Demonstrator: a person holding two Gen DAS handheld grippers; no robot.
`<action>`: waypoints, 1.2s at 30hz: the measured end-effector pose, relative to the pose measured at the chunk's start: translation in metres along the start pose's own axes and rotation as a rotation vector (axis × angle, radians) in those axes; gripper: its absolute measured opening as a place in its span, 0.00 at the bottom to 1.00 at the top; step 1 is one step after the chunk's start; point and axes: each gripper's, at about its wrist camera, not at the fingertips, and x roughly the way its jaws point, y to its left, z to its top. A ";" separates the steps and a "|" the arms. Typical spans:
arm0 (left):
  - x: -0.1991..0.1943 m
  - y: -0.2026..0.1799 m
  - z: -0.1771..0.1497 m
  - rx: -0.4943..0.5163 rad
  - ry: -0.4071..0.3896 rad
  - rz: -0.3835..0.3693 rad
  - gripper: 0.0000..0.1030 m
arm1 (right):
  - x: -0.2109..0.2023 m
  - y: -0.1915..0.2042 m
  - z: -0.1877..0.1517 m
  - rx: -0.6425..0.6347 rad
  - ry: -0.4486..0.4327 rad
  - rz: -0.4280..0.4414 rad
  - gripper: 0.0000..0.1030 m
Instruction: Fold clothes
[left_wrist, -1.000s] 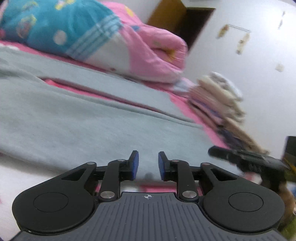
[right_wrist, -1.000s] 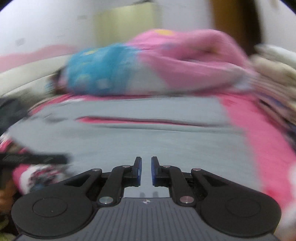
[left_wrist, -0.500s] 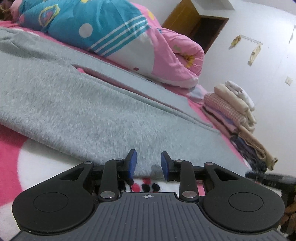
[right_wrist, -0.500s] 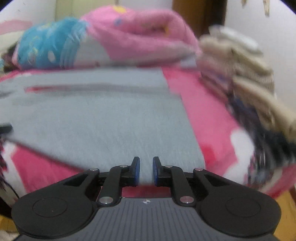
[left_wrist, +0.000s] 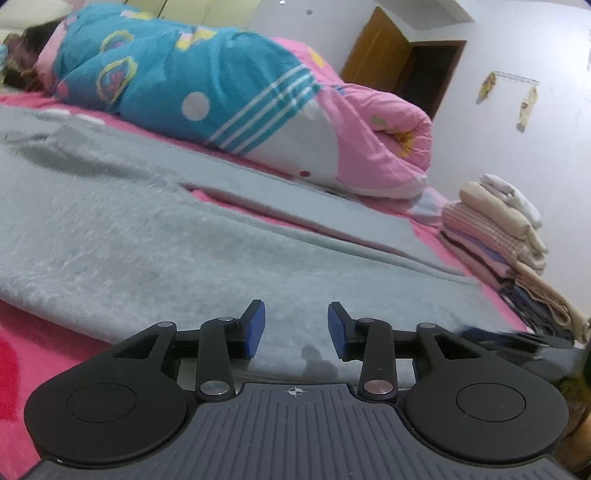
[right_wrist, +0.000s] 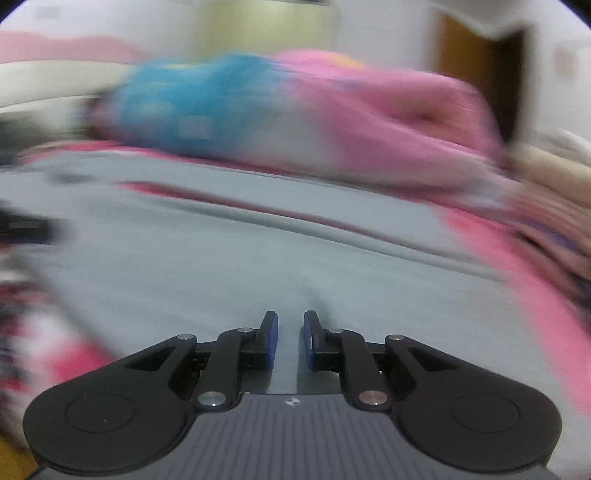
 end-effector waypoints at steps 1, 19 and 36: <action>0.001 0.004 -0.001 -0.009 0.003 -0.002 0.36 | -0.001 -0.026 -0.005 0.064 0.027 -0.077 0.14; -0.016 0.028 0.005 0.002 -0.038 0.120 0.36 | 0.042 0.066 0.051 -0.003 0.064 0.194 0.15; -0.026 0.053 0.003 -0.016 -0.089 0.089 0.36 | 0.007 0.120 0.063 -0.076 0.017 0.300 0.18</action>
